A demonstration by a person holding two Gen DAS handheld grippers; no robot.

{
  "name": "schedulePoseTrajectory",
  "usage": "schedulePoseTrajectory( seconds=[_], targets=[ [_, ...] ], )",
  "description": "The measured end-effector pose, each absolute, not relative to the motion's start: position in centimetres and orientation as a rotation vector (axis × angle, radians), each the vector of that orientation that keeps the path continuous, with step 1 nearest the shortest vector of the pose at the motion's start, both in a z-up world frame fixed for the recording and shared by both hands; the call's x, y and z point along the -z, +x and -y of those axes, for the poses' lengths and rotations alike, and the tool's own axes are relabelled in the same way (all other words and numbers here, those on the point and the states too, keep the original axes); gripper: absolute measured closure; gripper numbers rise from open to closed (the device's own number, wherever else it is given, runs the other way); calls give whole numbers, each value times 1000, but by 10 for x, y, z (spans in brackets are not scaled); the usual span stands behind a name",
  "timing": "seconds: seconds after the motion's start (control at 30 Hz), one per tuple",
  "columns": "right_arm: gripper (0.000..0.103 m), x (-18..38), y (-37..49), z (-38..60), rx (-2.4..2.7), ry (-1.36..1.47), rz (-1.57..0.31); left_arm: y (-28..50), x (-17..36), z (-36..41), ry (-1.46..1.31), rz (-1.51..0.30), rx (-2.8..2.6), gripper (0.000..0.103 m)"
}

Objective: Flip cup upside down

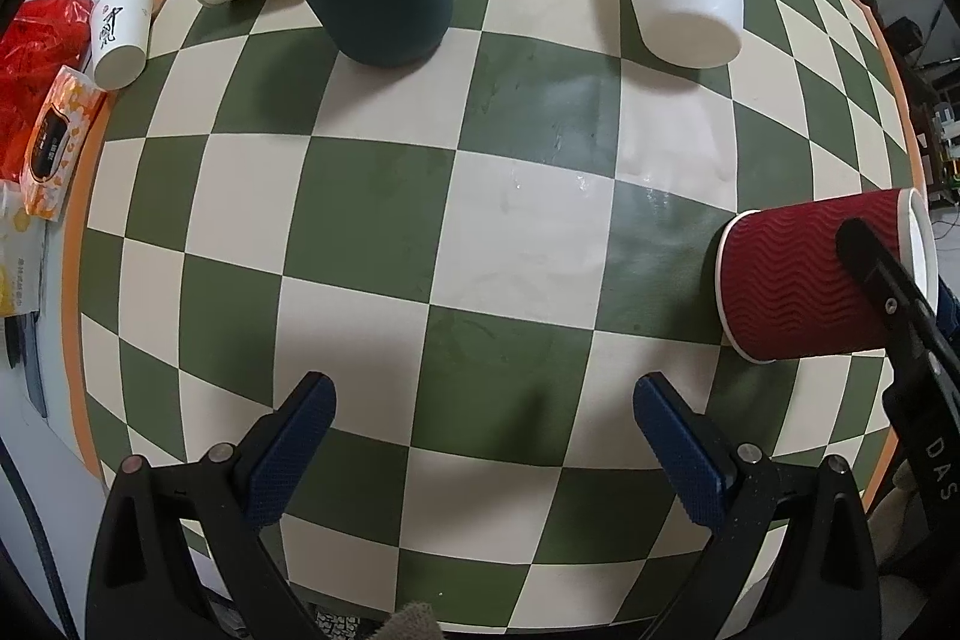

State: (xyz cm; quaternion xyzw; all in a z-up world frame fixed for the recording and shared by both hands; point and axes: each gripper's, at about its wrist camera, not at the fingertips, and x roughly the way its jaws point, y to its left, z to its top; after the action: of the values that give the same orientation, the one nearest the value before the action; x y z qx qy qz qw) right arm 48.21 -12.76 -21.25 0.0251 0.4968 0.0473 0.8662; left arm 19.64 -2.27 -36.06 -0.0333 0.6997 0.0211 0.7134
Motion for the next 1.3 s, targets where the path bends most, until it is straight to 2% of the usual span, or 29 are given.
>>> schedulePoseTrajectory(
  seconds=[0.27, 0.33, 0.4, 0.57, 0.83, 1.3],
  targets=[
    [31, 215, 471, 129, -75, 52, -1071, 195, 348, 24, -55, -1527, -34, 1],
    [24, 215, 470, 130, -63, 56, -1087, 194, 342, 25, -44, -1511, -28, 1],
    [13, 212, 468, 132, -44, 69, -1101, 193, 336, 25, -38, -1499, -20, 1],
    [9, 193, 456, 138, 33, 63, -1116, 190, 312, 28, -14, -1450, 16, 1],
    [8, 137, 409, 151, 201, 55, -1097, 171, 251, 28, 40, -1297, 71, 1],
    [8, -4, 293, 139, 280, 62, -984, 89, 110, 23, 82, -1047, 110, 1]
  ],
)
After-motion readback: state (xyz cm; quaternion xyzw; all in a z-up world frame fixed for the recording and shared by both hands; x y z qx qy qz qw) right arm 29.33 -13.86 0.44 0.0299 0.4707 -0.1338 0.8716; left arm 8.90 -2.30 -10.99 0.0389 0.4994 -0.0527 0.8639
